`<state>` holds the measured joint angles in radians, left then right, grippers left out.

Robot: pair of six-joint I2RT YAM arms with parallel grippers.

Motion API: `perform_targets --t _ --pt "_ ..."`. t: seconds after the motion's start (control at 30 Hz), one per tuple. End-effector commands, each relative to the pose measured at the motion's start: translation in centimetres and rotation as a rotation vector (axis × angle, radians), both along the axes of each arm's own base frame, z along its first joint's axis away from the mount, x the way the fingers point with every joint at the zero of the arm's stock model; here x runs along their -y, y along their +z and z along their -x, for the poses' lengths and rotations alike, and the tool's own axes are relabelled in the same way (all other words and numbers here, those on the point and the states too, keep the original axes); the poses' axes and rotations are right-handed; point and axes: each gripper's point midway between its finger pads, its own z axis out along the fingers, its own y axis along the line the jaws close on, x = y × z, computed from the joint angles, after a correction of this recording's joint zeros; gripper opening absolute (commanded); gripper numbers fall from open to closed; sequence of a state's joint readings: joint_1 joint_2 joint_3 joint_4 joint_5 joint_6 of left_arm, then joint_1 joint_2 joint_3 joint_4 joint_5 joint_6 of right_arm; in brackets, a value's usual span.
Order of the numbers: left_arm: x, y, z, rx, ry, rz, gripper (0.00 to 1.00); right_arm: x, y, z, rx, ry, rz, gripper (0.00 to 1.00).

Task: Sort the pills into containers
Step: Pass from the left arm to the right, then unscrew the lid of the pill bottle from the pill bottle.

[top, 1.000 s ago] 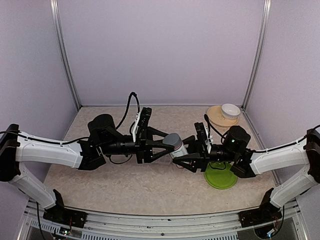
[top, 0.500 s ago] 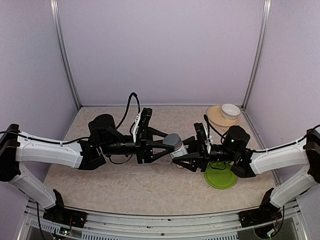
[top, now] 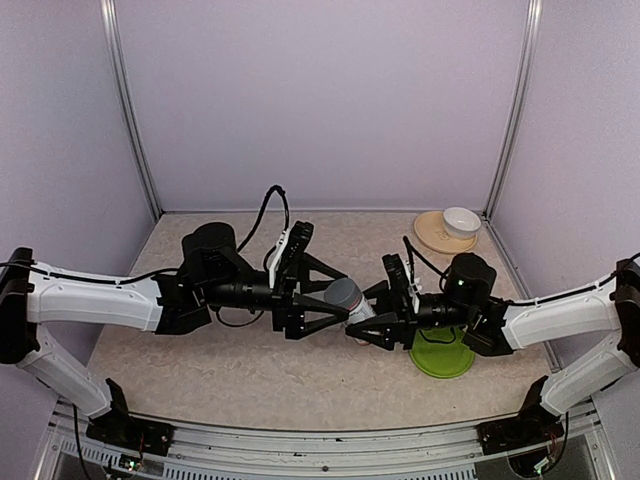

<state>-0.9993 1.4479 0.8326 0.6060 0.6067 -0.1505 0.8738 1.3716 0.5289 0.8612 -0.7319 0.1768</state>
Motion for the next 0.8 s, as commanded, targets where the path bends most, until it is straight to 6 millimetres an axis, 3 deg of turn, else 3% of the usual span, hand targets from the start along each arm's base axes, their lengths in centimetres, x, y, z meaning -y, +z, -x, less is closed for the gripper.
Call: perform_targets --t 0.0,0.23,0.5,0.63,0.77 --pt "-0.3 2.2 1.1 0.095 -0.070 -0.002 0.83 0.6 1.5 0.8 0.023 0.033 -0.028 0.25" --pt "0.0 1.1 0.8 0.123 -0.091 -0.077 0.78 0.8 1.8 1.9 0.002 0.092 -0.024 0.25" --pt "0.2 0.7 0.5 0.127 -0.091 -0.095 0.58 0.7 2.0 2.1 -0.002 0.105 -0.022 0.24" --pt "0.3 0.4 -0.2 0.096 -0.046 -0.100 0.49 0.7 2.1 1.4 0.005 0.066 -0.019 0.24" --pt "0.7 0.2 -2.7 -0.026 0.094 -0.112 0.36 0.9 1.4 -0.6 0.051 -0.069 0.006 0.20"
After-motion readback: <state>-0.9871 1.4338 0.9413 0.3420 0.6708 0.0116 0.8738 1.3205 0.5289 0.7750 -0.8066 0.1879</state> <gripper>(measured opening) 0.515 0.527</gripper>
